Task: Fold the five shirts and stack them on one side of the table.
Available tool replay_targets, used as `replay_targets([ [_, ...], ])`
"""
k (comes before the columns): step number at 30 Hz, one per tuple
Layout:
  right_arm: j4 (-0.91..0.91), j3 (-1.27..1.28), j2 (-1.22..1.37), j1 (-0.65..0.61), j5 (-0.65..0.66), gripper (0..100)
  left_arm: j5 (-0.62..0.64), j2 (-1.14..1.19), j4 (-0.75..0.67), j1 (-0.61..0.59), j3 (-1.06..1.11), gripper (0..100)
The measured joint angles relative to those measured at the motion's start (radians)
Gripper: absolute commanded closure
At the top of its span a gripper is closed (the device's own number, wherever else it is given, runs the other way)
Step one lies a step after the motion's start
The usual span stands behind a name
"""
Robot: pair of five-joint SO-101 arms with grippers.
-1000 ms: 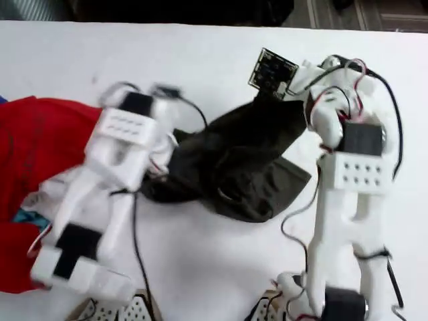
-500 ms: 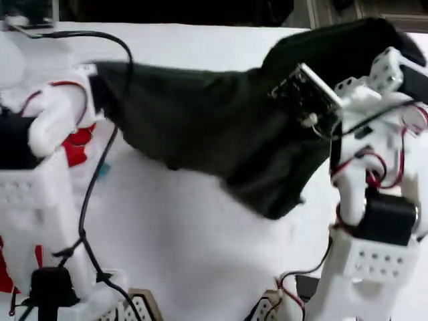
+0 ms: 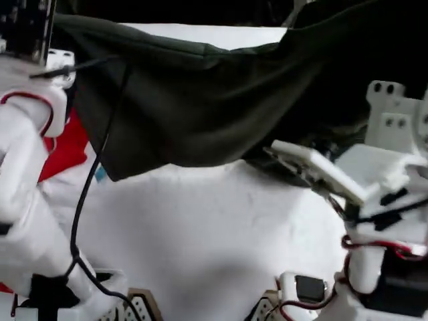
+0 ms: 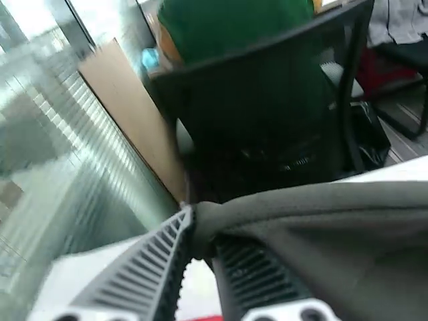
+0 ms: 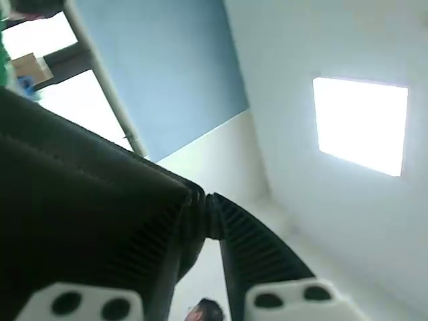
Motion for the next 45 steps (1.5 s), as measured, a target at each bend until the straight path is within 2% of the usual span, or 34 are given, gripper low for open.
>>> replay_targets([
  [3,0.0,-0.103,0.048,0.038,-0.011,97.8,-0.012,-0.002,0.038,0.0,-0.074,98],
  [9,0.0,-0.278,0.127,0.173,-0.129,97.8,-0.015,-0.003,0.167,0.0,-0.23,98],
  [16,0.003,-0.354,0.149,0.354,-0.244,97.8,-0.015,-0.034,0.199,0.0,-0.399,98],
  [20,0.092,-0.354,0.129,0.479,-0.324,97.8,-0.015,-0.037,0.203,0.0,-0.459,98],
  [25,0.184,-0.362,0.121,0.535,-0.353,97.8,-0.015,-0.037,0.204,0.0,-0.47,98],
  [31,0.259,-0.362,0.123,0.523,-0.351,97.8,-0.015,-0.037,0.204,0.0,-0.473,98],
  [35,0.365,-0.361,0.123,0.42,-0.334,97.8,-0.015,-0.037,0.204,0.0,-0.445,98],
  [40,0.473,-0.261,0.123,0.216,-0.199,97.8,-0.015,-0.023,0.204,-0.006,-0.224,98],
  [45,0.47,-0.049,0.135,0.121,-0.147,97.8,-0.015,-0.023,0.203,-0.006,0.023,98],
])
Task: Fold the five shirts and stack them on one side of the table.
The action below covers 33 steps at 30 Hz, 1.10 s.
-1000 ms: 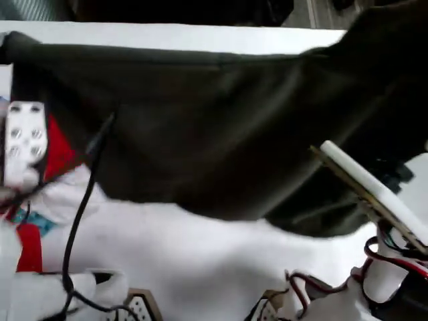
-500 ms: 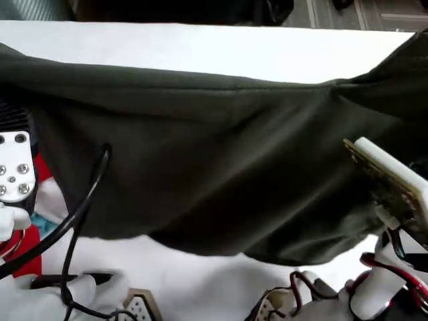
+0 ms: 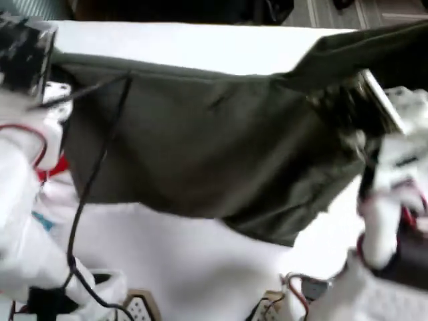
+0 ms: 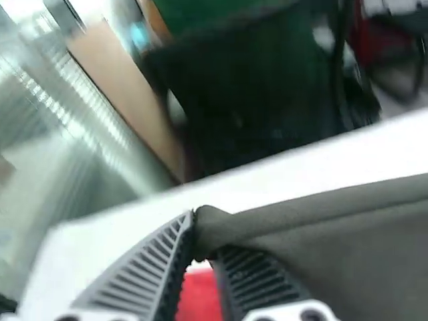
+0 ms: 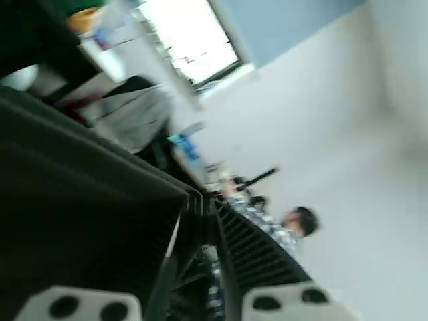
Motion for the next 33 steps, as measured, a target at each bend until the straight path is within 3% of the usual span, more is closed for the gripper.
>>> replay_targets([
  [7,-0.235,0.307,0.003,-0.117,0.006,97.8,0.0,0.005,-0.235,-0.021,0.463,98],
  [12,-0.483,0.437,0.101,-0.169,0.006,97.8,0.0,0.005,-0.568,-0.029,0.741,98],
  [20,-0.715,0.321,0.439,-0.218,0.006,97.8,0.0,0.044,-1.112,-0.025,1.062,98],
  [25,-0.73,0.08,0.683,-0.238,0.006,97.8,0.0,0.216,-1.272,-0.02,1.043,98],
  [33,-0.732,-0.416,1.129,-0.239,0.006,97.8,0.0,0.617,-1.25,-0.018,0.667,98],
])
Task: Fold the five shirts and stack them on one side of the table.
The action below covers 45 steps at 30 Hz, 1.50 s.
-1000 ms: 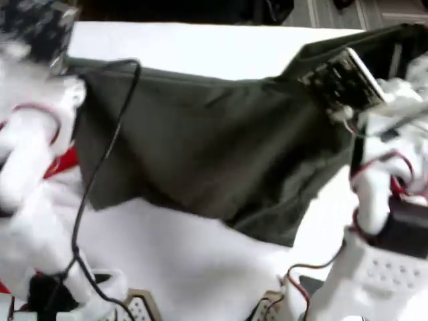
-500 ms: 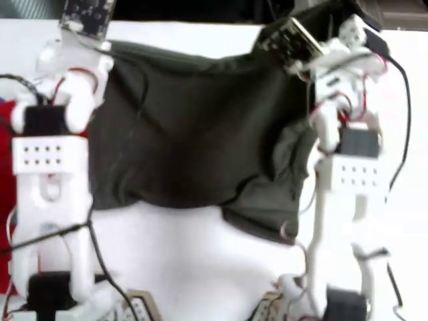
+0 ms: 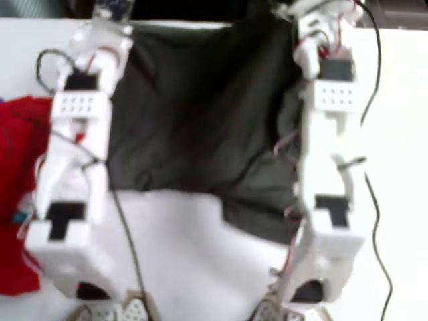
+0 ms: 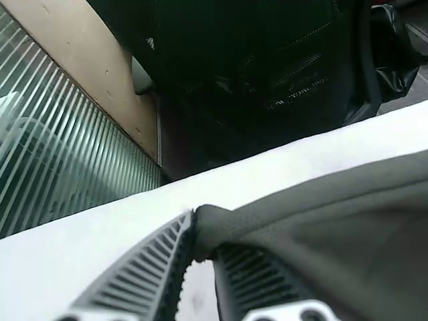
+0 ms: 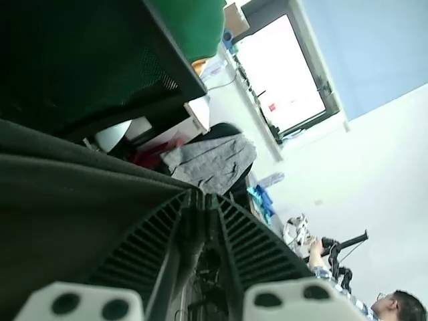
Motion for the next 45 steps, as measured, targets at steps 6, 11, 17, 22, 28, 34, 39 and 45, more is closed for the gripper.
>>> replay_targets([
  [6,0.0,-0.417,0.322,-0.017,0.0,97.8,0.0,0.27,0.089,0.012,-0.373,98],
  [11,0.02,-0.689,0.494,-0.015,0.0,97.8,0.0,0.443,0.195,0.012,-0.687,98],
  [17,0.245,-0.875,0.522,-0.009,0.0,97.8,0.0,0.58,0.459,0.012,-0.967,98],
  [22,0.568,-0.987,0.517,0.0,0.0,97.8,0.0,0.643,0.738,0.012,-1.143,98],
  [28,0.999,-0.99,0.468,0.015,0.0,97.8,0.0,0.701,1.048,0.014,-1.304,98],
  [34,1.336,-0.99,0.423,0.015,0.0,97.9,0.0,0.77,1.235,0.017,-1.346,98],
  [39,1.448,-0.991,0.391,0.046,-0.041,97.9,0.0,0.799,1.25,-0.009,-1.346,98],
  [45,1.459,-0.988,0.356,0.075,-0.058,97.9,0.0,0.804,1.254,-0.011,-1.346,98],
])
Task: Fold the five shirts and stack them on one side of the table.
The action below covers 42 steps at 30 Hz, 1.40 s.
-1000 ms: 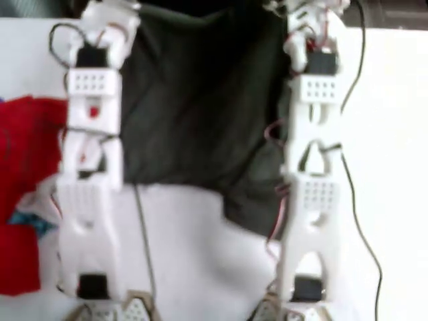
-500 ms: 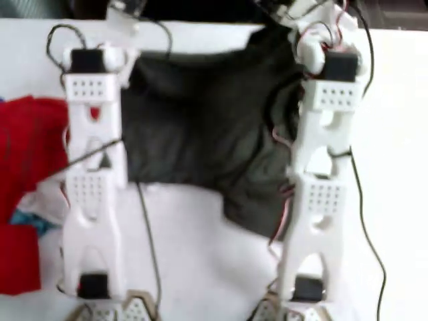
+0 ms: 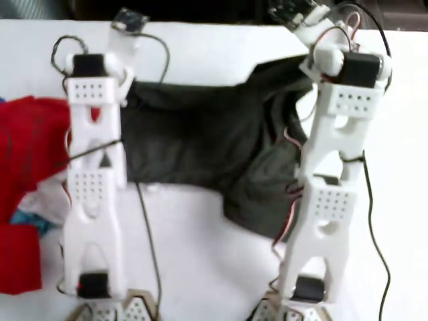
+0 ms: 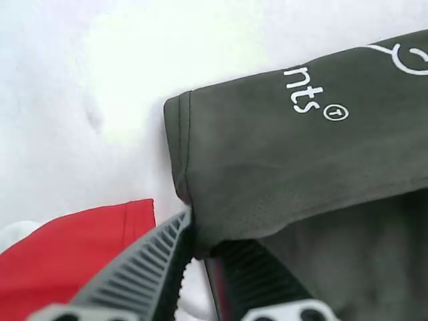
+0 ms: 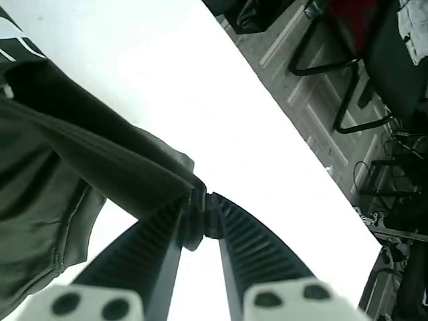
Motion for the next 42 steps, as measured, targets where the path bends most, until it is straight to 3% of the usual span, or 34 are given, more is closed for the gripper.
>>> replay_targets([
  [4,0.006,0.123,-0.089,0.011,0.0,97.9,0.0,0.0,0.0,0.0,0.0,98],
  [8,0.008,0.417,-0.258,0.014,0.0,97.9,-0.035,0.0,0.0,0.0,0.054,98],
  [13,0.005,0.89,-0.517,0.014,0.008,97.9,-0.13,-0.02,0.0,0.0,0.265,98],
  [21,-0.005,1.435,-0.77,0.014,0.046,97.9,-0.144,-0.181,-0.002,-0.026,0.649,98],
  [26,-0.005,1.605,-0.861,0.011,0.069,97.9,-0.146,-0.209,-0.003,-0.08,0.727,98],
  [33,-0.044,1.804,-0.927,-0.025,0.123,97.9,-0.242,-0.213,-0.006,-0.1,0.81,98],
  [42,-0.092,1.789,-0.933,0.002,0.123,97.9,-0.255,-0.241,-0.006,-0.1,0.855,98],
])
